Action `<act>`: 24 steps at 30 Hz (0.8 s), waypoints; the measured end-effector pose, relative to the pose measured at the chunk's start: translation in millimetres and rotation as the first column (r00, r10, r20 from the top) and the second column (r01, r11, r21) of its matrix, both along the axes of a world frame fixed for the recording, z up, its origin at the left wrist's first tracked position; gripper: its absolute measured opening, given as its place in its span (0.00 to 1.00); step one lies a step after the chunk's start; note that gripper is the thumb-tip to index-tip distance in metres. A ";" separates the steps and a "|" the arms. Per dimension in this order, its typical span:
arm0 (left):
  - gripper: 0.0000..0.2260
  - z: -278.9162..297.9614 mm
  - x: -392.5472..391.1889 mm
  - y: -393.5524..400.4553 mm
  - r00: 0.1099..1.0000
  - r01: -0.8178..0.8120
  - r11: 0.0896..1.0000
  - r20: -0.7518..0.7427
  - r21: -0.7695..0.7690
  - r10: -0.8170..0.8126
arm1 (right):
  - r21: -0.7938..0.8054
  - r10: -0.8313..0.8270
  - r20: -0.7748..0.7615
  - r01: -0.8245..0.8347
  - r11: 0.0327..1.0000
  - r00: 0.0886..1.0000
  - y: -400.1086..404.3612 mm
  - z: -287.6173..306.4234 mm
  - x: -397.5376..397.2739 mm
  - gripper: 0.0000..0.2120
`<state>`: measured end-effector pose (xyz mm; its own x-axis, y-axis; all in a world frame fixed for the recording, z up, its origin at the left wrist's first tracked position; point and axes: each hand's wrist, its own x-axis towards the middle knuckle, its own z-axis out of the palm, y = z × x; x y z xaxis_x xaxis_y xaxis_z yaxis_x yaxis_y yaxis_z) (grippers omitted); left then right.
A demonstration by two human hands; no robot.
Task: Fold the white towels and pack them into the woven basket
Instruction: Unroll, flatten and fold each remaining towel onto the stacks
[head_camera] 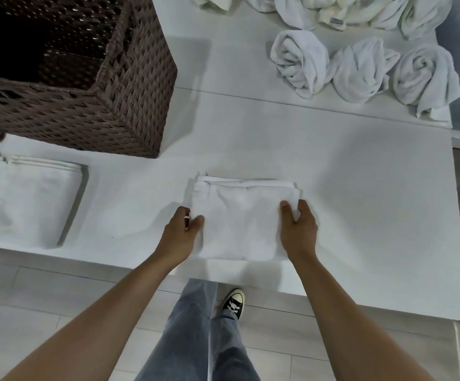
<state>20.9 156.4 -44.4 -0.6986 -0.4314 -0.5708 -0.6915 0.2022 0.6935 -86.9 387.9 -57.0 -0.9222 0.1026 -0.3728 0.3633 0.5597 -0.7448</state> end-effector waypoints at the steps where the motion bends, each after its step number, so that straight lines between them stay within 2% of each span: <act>1: 0.11 -2.2 -2.6 1.0 1.000 0.012 0.999 0.018 -0.035 -0.011 | 0.025 -0.018 0.014 0.017 1.000 1.000 -2.0 -0.2 -2.0 0.14; 5: 0.12 -5.4 -10.6 2.9 0.997 0.012 0.997 0.071 -0.076 -0.006 | 0.120 -0.085 0.098 0.073 0.990 0.992 -6.7 -2.9 -11.1 0.21; 8: 0.13 -5.7 -14.2 4.5 0.995 -0.014 0.996 0.093 -0.090 0.022 | 0.164 -0.081 0.148 0.056 0.985 0.986 -8.9 -4.3 -19.3 0.22; 10: 0.12 -5.1 -15.2 9.0 0.996 -0.018 0.982 0.088 -0.189 0.036 | 0.205 -0.062 0.185 0.024 0.979 0.981 -10.6 -4.6 -23.0 0.23; 11: 0.11 -5.0 -14.8 11.0 0.998 -0.009 0.957 0.057 -0.291 0.027 | 0.228 -0.057 0.197 0.011 0.974 0.979 -11.3 -4.7 -24.3 0.23; 12: 0.11 -6.0 -14.4 12.3 1.000 0.017 0.902 0.005 -0.431 -0.017 | 0.248 -0.054 0.204 0.001 0.969 0.977 -11.9 -4.9 -25.3 0.24; 13: 0.14 -8.7 -15.2 12.6 0.993 0.075 0.805 -0.028 -0.588 -0.113 | 0.266 -0.054 0.210 -0.003 0.964 0.976 -12.5 -5.5 -25.7 0.25; 15: 0.24 -12.3 -22.4 9.6 0.922 0.211 0.564 -0.030 -0.799 -0.387 | 0.299 -0.067 0.220 -0.002 0.954 0.973 -13.2 -7.2 -25.8 0.26; 17: 0.25 -17.6 -31.6 6.8 0.764 0.385 0.378 0.061 -0.842 -0.643 | 0.323 -0.073 0.226 -0.004 0.946 0.971 -14.0 -5.2 -25.2 0.28; 18: 0.25 -22.1 -34.3 5.4 0.699 0.457 0.330 0.103 -0.826 -0.708 | 0.328 -0.084 0.226 0.005 0.945 0.971 -14.4 -3.8 -24.4 0.27; 19: 0.25 -27.0 -35.7 3.7 0.668 0.513 0.322 0.135 -0.796 -0.732 | 0.324 -0.097 0.220 0.021 0.946 0.971 -15.0 -1.4 -23.3 0.26; 21: 0.26 -34.7 -34.6 1.8 0.667 0.574 0.363 0.163 -0.734 -0.727 | 0.265 -0.112 0.168 0.065 0.962 0.979 -15.6 1.9 -17.4 0.22; 22: 0.26 -37.8 -33.5 2.2 0.682 0.576 0.393 0.156 -0.716 -0.715 | 0.243 -0.093 0.096 0.067 0.968 0.991 -14.1 2.3 -11.8 0.19; 24: 0.26 -40.4 -31.8 5.6 0.720 0.562 0.477 0.115 -0.676 -0.685 | 0.309 0.064 -0.174 -0.007 0.951 0.983 -7.1 3.8 4.6 0.18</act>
<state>-10.9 161.9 -84.9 -0.9780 -0.0419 -0.2046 -0.1011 0.9522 0.2882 -82.3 380.8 -53.2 -0.9760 0.1512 -0.1567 0.2151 0.7809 -0.5865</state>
